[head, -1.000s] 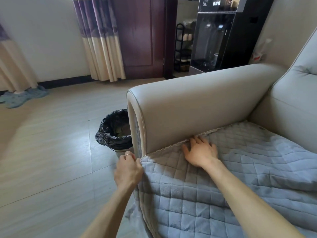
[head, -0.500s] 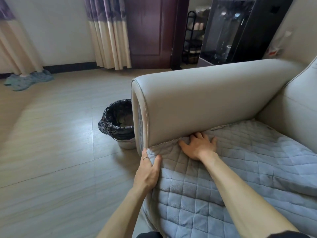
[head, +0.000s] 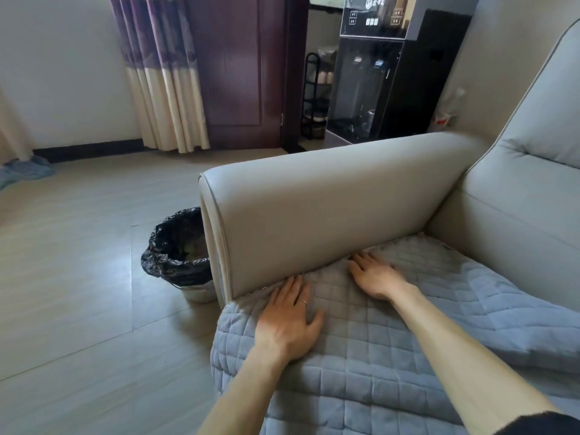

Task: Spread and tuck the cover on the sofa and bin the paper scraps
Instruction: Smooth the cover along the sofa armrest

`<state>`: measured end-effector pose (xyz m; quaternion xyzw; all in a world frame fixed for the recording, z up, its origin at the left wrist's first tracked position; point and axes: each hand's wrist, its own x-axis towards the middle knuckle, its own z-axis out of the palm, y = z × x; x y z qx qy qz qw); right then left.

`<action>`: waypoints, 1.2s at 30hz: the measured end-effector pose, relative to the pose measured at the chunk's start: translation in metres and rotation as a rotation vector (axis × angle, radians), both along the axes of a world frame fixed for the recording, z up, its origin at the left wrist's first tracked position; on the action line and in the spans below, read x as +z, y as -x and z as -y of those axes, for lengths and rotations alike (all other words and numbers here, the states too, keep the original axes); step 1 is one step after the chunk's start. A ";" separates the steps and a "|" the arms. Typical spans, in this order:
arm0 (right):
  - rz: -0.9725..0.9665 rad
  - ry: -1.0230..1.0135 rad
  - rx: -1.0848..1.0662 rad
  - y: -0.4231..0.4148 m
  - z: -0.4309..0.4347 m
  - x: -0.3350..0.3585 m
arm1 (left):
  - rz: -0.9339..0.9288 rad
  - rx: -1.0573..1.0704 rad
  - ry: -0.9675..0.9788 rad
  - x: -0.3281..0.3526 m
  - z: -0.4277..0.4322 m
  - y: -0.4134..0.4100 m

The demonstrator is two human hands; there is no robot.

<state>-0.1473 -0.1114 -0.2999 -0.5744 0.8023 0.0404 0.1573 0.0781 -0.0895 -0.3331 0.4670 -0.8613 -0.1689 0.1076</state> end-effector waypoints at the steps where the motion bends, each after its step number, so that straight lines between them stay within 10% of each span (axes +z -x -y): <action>1: -0.026 0.019 -0.006 0.002 0.005 0.004 | 0.011 0.015 0.029 0.003 0.004 0.002; 30: 0.000 -0.083 -0.278 0.021 0.022 -0.026 | 0.034 0.031 0.103 -0.026 0.025 0.024; 36: -0.128 0.216 -0.130 -0.036 -0.030 -0.021 | -0.082 0.007 0.112 -0.013 0.038 0.039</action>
